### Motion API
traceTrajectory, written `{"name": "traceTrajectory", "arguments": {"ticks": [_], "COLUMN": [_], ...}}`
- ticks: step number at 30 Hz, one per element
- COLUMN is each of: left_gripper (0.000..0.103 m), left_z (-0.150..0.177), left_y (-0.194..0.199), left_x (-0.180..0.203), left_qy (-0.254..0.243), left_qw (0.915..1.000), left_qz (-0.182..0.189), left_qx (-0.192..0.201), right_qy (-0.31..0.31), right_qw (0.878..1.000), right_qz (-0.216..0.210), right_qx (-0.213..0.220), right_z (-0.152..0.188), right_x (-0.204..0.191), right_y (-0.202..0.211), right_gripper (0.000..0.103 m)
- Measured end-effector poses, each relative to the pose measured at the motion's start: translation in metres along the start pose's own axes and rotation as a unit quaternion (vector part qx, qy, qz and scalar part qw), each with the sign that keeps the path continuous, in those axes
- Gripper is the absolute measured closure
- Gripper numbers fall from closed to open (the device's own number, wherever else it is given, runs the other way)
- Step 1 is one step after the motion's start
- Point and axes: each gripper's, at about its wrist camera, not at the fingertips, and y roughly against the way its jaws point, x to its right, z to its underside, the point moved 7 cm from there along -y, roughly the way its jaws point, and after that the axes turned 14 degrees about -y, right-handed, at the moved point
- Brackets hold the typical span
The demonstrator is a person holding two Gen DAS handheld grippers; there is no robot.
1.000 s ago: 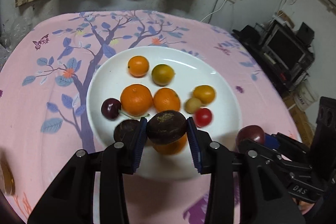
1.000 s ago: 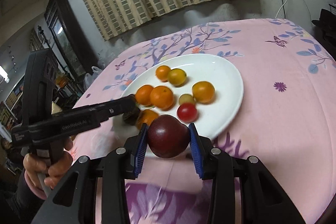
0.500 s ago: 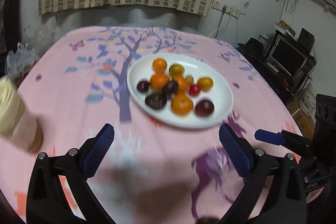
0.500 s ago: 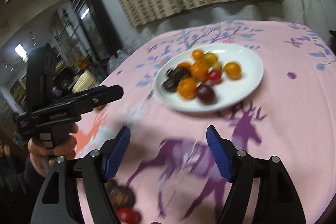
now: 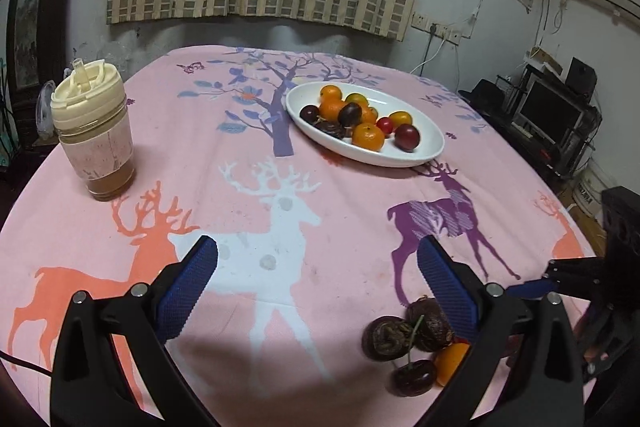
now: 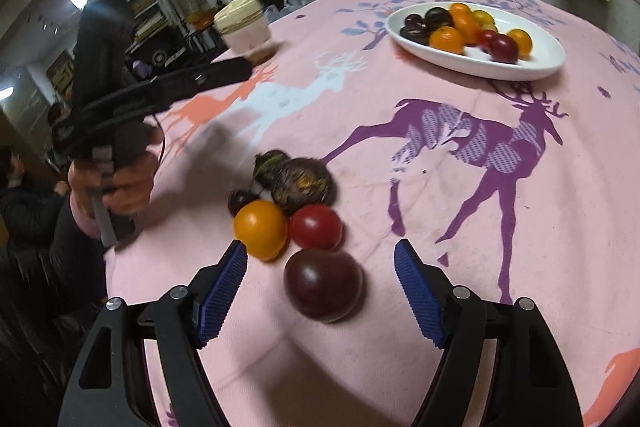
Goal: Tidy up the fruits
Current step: 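Move a dark tomato with the right tool while the left moves a yellow tomato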
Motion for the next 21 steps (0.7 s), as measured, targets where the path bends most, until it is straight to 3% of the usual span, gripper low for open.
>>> {"name": "traceTrajectory", "arguments": {"ticks": [5,8,10,12,14,15,17,19,21], "left_gripper": [0.005,0.005,0.005,0.005,0.005,0.005,0.005,0.006,0.013], "left_z": [0.001,0.002,0.004,0.005,0.006,0.006,0.008,0.010,0.015], "left_y": [-0.004,-0.005,-0.007,-0.010,-0.010,-0.010,-0.007,0.006,0.022], "left_x": [-0.001,-0.001,-0.002,-0.002,0.000,0.004,0.024,0.053,0.079], "left_qy": [-0.004,-0.007,-0.008,-0.007,-0.010,-0.013,-0.027,-0.072,-0.138], "left_qw": [0.9999,0.9998,0.9997,0.9996,0.9996,0.9996,0.9966,0.9867,0.9768], "left_qz": [-0.010,-0.015,-0.018,-0.016,-0.014,0.000,0.073,0.145,0.164], "left_qx": [-0.008,-0.009,-0.014,-0.020,-0.022,-0.023,-0.027,-0.019,0.000], "right_qy": [0.028,0.030,0.030,0.033,0.022,0.007,-0.020,-0.058,-0.088], "right_qw": [0.999,0.999,0.999,0.998,0.999,1.000,1.000,0.998,0.995], "right_qz": [0.021,0.028,0.030,0.046,0.036,0.026,0.011,0.003,0.011], "right_qx": [-0.011,-0.013,-0.022,-0.023,-0.021,-0.012,0.008,0.025,0.034], "right_z": [0.010,0.011,0.013,0.014,0.013,0.009,0.001,-0.008,-0.011], "right_x": [-0.006,-0.003,-0.003,0.000,0.002,0.006,0.013,0.026,0.040], "right_y": [-0.005,-0.007,-0.010,-0.013,-0.011,-0.007,0.000,0.008,0.012], "right_gripper": [0.028,0.038,0.055,0.063,0.063,0.063,0.063,0.063,0.063]}}
